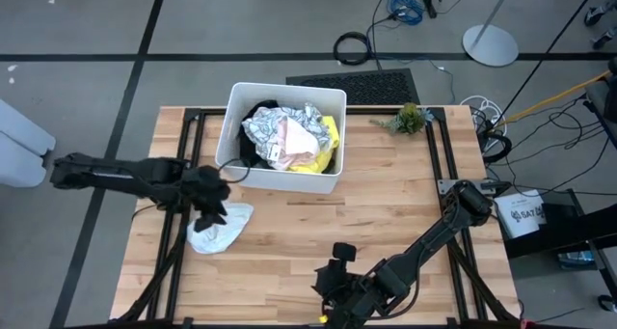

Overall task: Fold laundry
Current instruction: Put the white underwear into the white laundry bin

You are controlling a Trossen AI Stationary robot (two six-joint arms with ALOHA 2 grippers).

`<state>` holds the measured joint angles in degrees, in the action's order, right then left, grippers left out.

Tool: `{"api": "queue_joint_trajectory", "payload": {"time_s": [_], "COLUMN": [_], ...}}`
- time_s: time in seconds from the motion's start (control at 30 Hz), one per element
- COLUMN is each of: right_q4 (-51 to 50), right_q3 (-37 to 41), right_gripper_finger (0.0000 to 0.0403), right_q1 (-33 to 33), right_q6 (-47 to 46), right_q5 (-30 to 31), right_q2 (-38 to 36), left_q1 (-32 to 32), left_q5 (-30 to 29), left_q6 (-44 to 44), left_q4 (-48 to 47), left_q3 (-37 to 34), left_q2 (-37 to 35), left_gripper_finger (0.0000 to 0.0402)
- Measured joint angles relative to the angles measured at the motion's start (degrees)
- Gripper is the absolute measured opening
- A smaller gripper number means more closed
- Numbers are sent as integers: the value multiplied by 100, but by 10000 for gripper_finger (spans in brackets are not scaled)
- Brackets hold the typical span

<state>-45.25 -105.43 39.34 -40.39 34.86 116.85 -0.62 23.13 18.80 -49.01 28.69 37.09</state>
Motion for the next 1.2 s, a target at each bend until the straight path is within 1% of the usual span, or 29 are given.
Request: {"api": "queue_joint_trajectory", "payload": {"time_s": [0.03, 0.1, 0.17, 0.23, 0.37, 0.4, 0.53, 0.7, 0.87, 1.2], "right_q4": [6, 10, 19, 0, 6, -6, -33, -26, 4, 9], "right_q3": [0, 0, 0, 2, 2, 2, 2, 2, 2, 2], "right_gripper_finger": [169, 169, 169, 169, 169, 169, 169, 169, 169, 169], "right_q1": [0, -1, -3, -4, -23, -24, -37, -38, -40, -40], "right_q6": [32, 91, 99, 95, 101, 101, 158, 312, 334, 359], "right_q5": [9, 15, 10, -7, -40, -40, -45, -46, -47, -47], "right_q2": [12, 28, 77, 120, 218, 244, 341, 379, 379, 379], "left_q1": [-49, -178, -317, -435, -592, -620, -741, -936, -1125, -1179], "left_q5": [-125, -627, -1059, -1300, -2011, -2095, -2285, -2785, -2892, -2917], "left_q6": [84, 359, 430, 431, 505, 533, 580, 597, 440, 397], "left_q4": [150, 355, 570, 821, 863, 874, 896, 1087, 1560, 1594], "left_q3": [-27, -48, -60, -57, -60, -60, -57, -57, -55, -53], "left_q2": [86, 238, 400, 562, 907, 990, 1391, 1899, 2336, 3174], "left_gripper_finger": [167, 167, 167, 167, 167, 167, 167, 167, 166, 166]}}
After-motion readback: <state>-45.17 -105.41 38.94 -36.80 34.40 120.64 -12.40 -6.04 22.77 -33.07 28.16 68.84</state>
